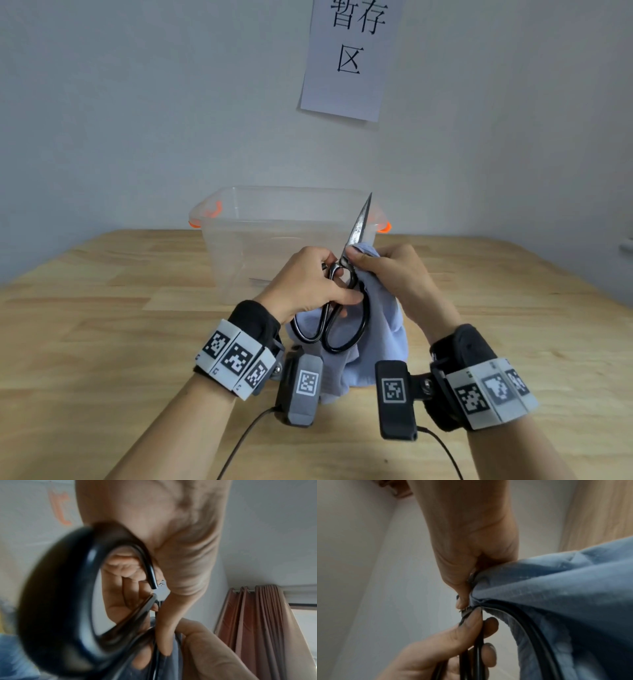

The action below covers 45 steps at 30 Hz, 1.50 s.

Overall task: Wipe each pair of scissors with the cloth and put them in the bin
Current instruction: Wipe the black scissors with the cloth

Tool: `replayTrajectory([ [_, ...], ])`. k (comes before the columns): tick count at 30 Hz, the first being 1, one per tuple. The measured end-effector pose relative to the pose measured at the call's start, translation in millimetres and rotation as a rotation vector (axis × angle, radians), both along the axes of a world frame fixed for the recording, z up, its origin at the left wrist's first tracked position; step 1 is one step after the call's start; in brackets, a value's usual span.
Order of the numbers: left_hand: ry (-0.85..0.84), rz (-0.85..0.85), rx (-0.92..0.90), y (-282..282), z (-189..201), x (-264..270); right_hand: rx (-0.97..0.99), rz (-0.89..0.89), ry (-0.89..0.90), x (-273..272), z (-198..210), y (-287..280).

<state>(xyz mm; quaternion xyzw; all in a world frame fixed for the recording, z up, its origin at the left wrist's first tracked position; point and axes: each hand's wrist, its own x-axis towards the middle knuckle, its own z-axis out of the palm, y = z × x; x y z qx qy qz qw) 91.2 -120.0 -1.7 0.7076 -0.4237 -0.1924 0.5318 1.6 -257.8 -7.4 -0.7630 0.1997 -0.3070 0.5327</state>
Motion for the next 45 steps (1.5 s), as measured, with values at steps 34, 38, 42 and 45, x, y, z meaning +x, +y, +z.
replayTrajectory([
  [34,-0.282,-0.142,0.076,-4.8,-7.0,-0.6,-0.09,-0.498,-0.213,2.2,2.1,1.9],
  [38,-0.26,-0.14,0.077,-5.4,-4.8,-5.8,-0.083,-0.484,-0.221,-1.2,4.4,-3.5],
  [42,-0.248,-0.074,0.061,-6.4,-3.4,-5.7,-0.148,-0.346,-0.186,0.0,3.3,-4.5],
  [45,-0.241,-0.035,0.062,-4.3,-3.8,-0.4,-0.203,-0.262,-0.13,0.8,1.0,-4.7],
])
